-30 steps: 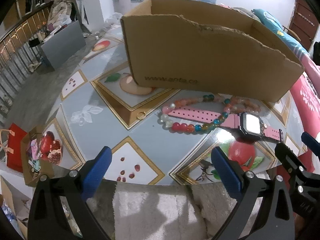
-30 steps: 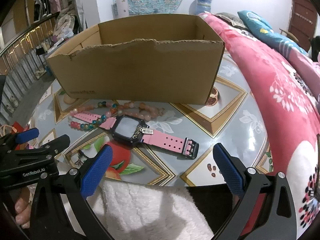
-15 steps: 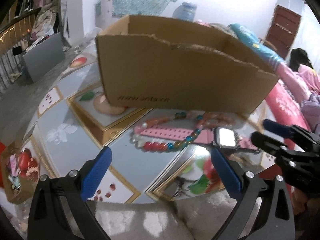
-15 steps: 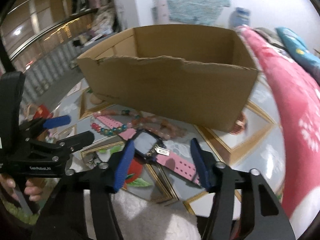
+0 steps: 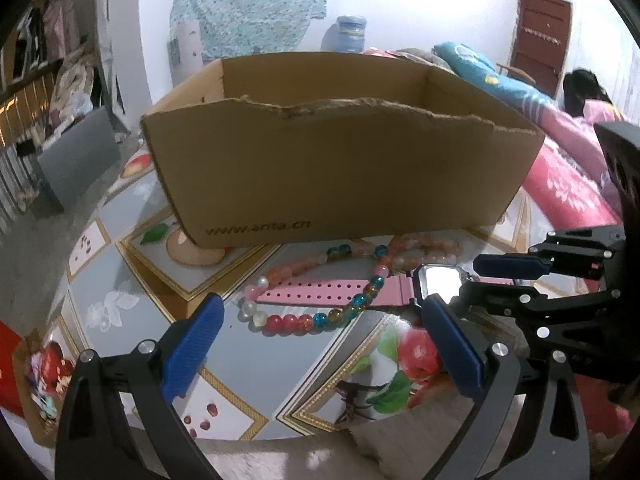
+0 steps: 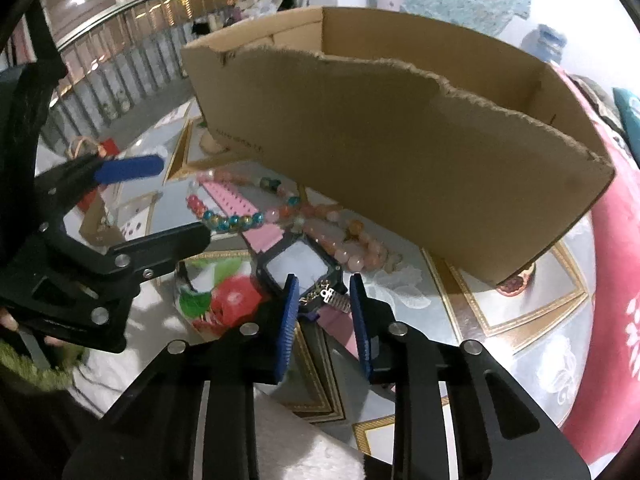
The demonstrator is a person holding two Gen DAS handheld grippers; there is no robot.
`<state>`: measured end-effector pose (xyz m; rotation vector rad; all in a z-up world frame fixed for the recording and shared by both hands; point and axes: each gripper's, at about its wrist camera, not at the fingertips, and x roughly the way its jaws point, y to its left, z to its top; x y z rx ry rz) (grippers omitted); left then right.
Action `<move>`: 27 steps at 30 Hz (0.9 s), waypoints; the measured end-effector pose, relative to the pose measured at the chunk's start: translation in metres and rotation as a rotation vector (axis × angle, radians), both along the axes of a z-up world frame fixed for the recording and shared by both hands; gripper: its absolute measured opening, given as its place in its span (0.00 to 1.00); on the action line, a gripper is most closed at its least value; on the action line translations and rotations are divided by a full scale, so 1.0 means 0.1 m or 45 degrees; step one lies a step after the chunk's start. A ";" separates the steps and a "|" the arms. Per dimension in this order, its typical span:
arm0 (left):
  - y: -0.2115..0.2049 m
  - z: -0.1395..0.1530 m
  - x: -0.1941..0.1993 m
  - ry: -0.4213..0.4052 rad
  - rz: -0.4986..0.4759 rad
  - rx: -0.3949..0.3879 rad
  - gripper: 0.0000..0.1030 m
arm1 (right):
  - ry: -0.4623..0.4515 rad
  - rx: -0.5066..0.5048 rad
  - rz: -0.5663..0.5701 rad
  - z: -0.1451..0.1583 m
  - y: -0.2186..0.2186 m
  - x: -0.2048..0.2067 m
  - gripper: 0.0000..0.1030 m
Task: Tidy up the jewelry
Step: 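Move the right gripper toward the multicolour bead bracelet beside the watch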
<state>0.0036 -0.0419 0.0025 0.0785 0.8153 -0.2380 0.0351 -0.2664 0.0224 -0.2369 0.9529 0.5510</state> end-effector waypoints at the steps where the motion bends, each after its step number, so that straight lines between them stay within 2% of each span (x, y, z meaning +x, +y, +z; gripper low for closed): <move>1: -0.02 -0.01 0.00 -0.004 -0.007 0.009 0.95 | 0.003 -0.007 0.011 0.00 0.01 0.01 0.22; 3: -0.07 -0.02 0.01 -0.012 -0.021 0.020 0.95 | -0.004 -0.027 0.035 0.00 0.03 0.00 0.20; 6: -0.13 -0.03 0.02 -0.016 -0.037 0.029 0.94 | 0.004 -0.034 0.045 0.03 0.01 0.01 0.11; 9: -0.20 -0.05 0.01 -0.022 -0.048 0.054 0.94 | 0.041 -0.011 0.047 0.04 -0.02 0.06 0.07; 11: -0.26 -0.06 0.01 -0.030 -0.050 0.075 0.94 | 0.053 0.013 0.051 0.06 -0.04 0.09 0.01; 20: -0.45 -0.11 0.09 -0.023 -0.040 0.188 0.94 | 0.175 0.183 0.021 0.12 -0.19 0.12 0.00; 27: -0.50 -0.11 0.18 0.008 -0.026 0.233 0.95 | 0.209 0.324 -0.020 0.27 -0.40 0.14 0.00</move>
